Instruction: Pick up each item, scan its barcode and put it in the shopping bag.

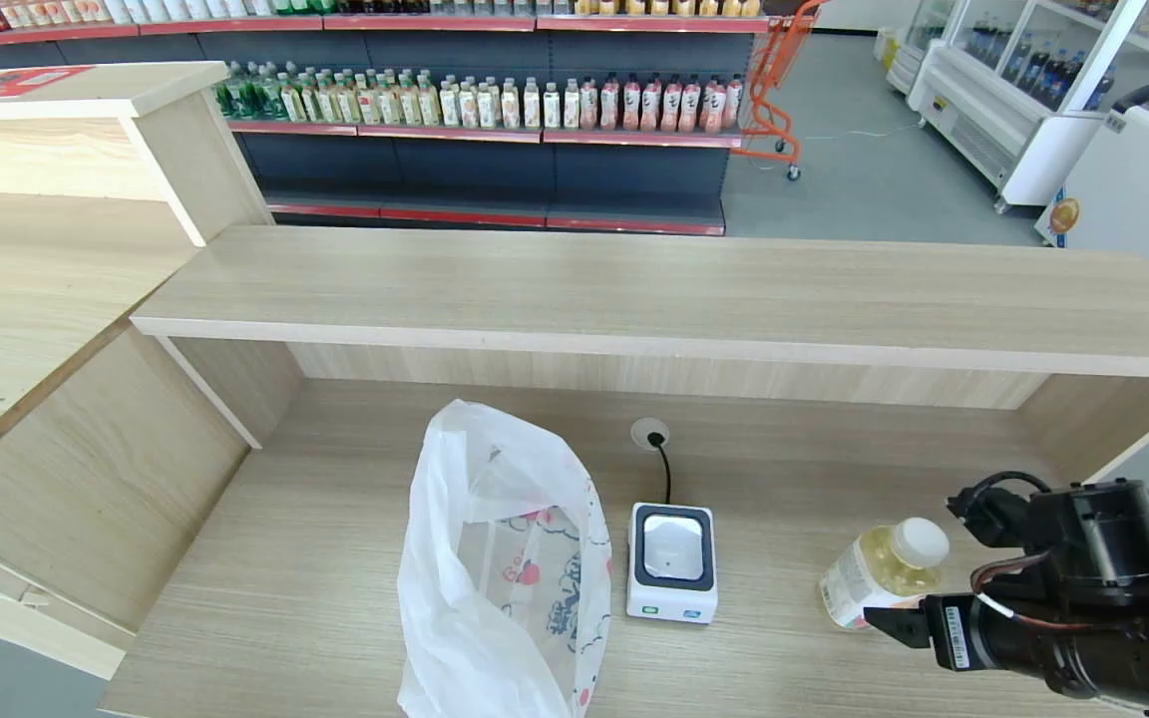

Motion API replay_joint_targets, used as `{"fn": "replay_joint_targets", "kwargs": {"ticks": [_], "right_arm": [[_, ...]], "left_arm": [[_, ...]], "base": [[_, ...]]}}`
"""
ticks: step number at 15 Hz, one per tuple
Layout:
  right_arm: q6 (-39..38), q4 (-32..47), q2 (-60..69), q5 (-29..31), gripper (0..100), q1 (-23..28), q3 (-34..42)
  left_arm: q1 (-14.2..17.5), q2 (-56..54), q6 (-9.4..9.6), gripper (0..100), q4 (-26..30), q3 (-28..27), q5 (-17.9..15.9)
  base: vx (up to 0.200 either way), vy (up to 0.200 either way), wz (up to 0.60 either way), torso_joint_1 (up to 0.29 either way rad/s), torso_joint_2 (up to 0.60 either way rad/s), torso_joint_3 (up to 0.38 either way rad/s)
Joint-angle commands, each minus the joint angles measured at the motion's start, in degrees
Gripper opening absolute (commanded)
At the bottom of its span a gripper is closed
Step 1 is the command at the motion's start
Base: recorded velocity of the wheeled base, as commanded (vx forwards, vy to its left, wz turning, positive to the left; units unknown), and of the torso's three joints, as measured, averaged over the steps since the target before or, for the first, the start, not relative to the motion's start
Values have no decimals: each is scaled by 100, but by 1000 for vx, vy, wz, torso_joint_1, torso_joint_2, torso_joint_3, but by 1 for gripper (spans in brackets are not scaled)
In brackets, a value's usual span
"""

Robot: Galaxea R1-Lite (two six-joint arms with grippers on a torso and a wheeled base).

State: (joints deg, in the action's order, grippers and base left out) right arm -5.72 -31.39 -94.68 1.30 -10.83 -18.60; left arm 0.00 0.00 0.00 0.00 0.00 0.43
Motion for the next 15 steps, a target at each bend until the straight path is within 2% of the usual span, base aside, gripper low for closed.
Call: {"fn": "replay_joint_targets", "kwargs": {"ticks": [1,5,12,15], "right_arm": [[0,-746,-876,177,100,-42,41],[18,-1677,-1509,239,100,-139,67],[721,-3505,-2625,265,100,-297,59],[818,-3813,-2678,256,100,-341,15]], "left_arm": [[0,9,0,100,0,0,1],[0,9,0,100,0,0,1],[0,9,0,100,0,0,1],[0,9,0,100,0,0,1]], "base": [[0,0,0,0,0,0],[0,0,0,0,0,0],[0,0,0,0,0,0],[0,0,0,0,0,0]]}}
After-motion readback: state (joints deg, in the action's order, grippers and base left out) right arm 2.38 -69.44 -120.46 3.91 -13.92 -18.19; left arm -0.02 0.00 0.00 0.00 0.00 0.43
